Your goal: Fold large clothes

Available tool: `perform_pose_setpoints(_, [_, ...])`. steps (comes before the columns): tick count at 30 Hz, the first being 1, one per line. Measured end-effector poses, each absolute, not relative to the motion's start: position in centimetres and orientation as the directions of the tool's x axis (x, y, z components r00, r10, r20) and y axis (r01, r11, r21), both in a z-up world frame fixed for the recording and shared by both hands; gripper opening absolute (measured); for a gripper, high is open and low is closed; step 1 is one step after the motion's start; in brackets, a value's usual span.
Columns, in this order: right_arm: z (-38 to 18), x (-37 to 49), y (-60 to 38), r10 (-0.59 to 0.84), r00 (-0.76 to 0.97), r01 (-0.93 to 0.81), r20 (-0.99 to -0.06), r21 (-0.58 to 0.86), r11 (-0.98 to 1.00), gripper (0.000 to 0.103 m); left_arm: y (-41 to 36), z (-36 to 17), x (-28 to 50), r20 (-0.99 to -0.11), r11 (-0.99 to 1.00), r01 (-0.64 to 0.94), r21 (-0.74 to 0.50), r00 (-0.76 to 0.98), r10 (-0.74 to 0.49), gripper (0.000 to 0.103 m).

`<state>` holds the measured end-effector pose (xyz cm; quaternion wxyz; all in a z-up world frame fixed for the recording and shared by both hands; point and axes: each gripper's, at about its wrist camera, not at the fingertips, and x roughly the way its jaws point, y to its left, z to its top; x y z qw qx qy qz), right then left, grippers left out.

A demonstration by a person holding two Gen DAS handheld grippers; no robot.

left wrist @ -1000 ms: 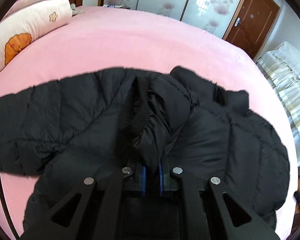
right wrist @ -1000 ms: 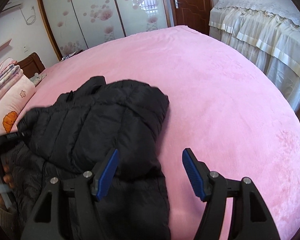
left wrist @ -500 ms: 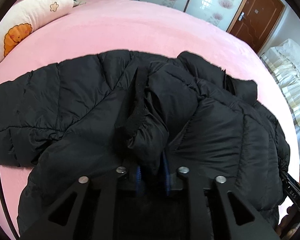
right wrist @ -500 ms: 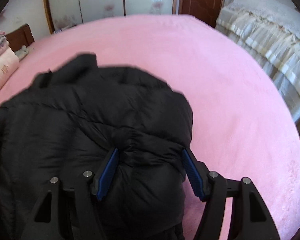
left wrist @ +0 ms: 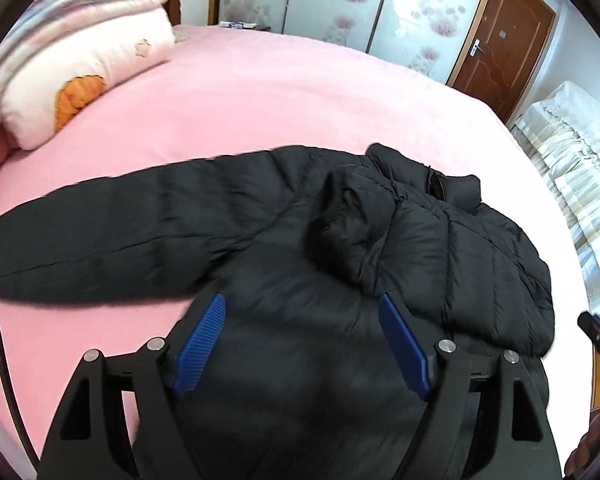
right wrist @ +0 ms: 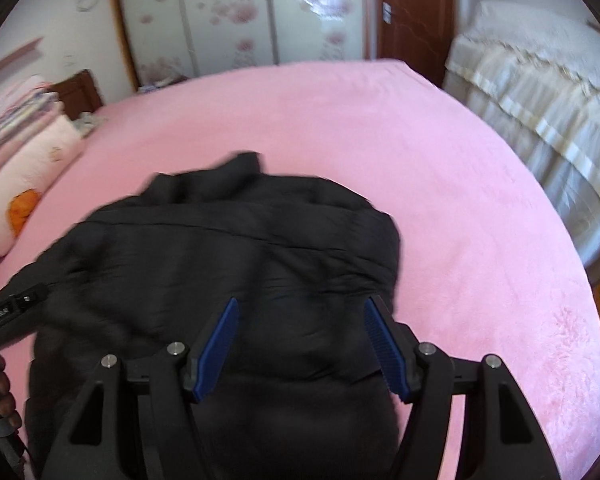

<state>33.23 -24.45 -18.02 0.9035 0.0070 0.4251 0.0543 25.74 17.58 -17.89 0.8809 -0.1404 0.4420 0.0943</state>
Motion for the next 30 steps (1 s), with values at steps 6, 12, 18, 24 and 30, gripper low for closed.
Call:
perform_pose_setpoints(6, [-12.8, 27.9, -17.3, 0.205, 0.688, -0.247, -0.696, 0.040, 0.968, 0.066, 21.5, -13.1, 18.0, -0.785, 0.933, -0.323, -0.159, 0.614, 0.079, 0.085])
perform_pose_setpoints(12, [-7.8, 23.4, -9.7, 0.305, 0.721, -0.381, -0.623, 0.013, 0.925, 0.066, 26.3, -7.2, 13.2, -0.771, 0.935, -0.314, -0.167, 0.633, 0.075, 0.089])
perform_pose_setpoints(18, [-3.7, 21.4, -3.7, 0.381, 0.742, -0.450, -0.552, 0.011, 0.893, 0.066, 33.1, -3.6, 8.9, -0.699, 0.891, -0.405, -0.205, 0.697, 0.156, 0.097])
perform_pose_setpoints(24, [-2.5, 21.9, 2.5, 0.394, 0.754, -0.461, -0.526, 0.002, 0.887, 0.066, 40.1, -5.8, 7.5, -0.702, 0.813, -0.495, -0.306, 0.695, 0.159, 0.097])
perform_pose_setpoints(30, [-4.5, 23.4, 8.0, 0.385, 0.743, -0.458, -0.547, 0.004, 0.889, 0.066, 47.6, -12.1, 8.0, -0.778, 0.686, -0.607, -0.400, 0.621, 0.096, 0.097])
